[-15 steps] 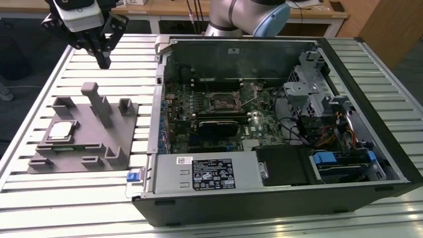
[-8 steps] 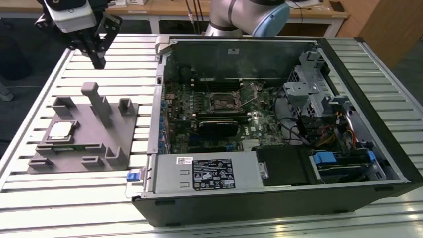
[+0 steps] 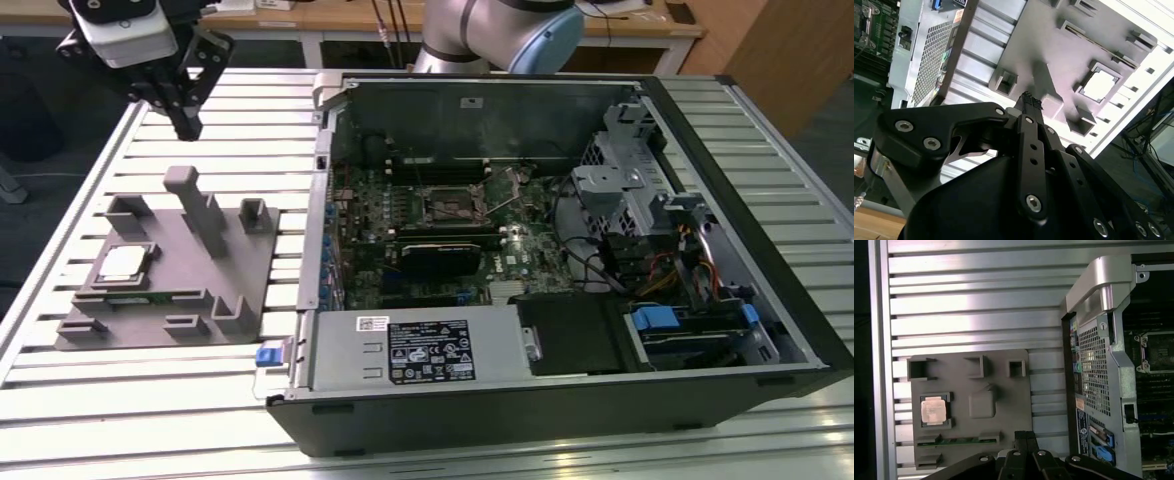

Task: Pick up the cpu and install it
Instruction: 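Reach for the cpu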

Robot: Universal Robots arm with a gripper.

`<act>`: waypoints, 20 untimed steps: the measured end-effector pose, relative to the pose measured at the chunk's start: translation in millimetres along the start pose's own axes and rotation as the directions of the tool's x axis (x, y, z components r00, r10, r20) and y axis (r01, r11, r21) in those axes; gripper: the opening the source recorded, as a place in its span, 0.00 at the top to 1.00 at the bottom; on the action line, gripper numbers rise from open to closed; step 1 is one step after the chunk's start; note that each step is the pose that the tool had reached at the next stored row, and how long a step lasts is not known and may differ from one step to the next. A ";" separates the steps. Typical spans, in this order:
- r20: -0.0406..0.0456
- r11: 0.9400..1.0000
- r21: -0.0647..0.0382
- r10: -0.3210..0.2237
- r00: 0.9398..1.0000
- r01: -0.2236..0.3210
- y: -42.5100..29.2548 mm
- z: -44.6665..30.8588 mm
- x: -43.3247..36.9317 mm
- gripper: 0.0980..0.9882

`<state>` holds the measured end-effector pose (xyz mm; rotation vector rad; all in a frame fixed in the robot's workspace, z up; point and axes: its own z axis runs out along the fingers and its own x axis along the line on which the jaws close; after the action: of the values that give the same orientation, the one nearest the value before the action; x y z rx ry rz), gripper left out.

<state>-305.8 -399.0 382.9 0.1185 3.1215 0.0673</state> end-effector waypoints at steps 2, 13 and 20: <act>0.000 1.000 0.000 0.000 1.000 0.000 -0.2 0.3 2.9 0.99; -0.002 1.000 0.000 0.000 1.000 0.000 -1.2 2.0 15.3 0.99; -0.004 1.000 0.000 0.000 1.000 0.000 -1.9 3.0 23.3 0.99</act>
<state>-329.2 -398.9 379.5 0.1189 3.1251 0.0671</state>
